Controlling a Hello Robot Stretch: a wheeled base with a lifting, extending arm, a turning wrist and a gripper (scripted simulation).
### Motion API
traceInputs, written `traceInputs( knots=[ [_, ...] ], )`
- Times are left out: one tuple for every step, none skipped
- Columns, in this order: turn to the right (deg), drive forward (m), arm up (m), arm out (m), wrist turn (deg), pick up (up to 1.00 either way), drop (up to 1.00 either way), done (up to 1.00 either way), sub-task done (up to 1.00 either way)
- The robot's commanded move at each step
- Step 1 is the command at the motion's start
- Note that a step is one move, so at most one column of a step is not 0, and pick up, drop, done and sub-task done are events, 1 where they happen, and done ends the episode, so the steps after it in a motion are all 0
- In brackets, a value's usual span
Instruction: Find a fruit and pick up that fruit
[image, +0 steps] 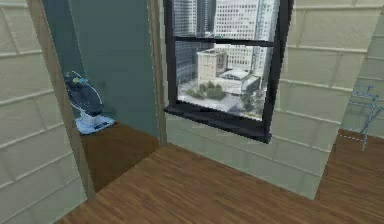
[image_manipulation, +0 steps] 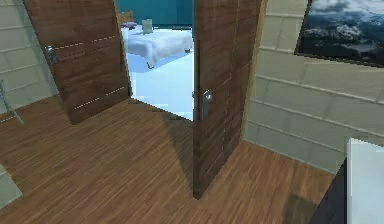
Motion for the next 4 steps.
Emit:
traceInputs(
  knots=[
    [-18.0,0.00,0.00,0.00,0.0,0.00,0.00,0.00,0.00],
    [0.0,0.15,0.00,0.00,0.0,0.00,0.00,0.00,0.00],
    [45.0,0.00,0.00,0.00,0.0,0.00,0.00,0.00,0.00],
    [33.0,0.00,0.00,0.00,0.0,0.00,0.00,0.00,0.00]
  ],
)
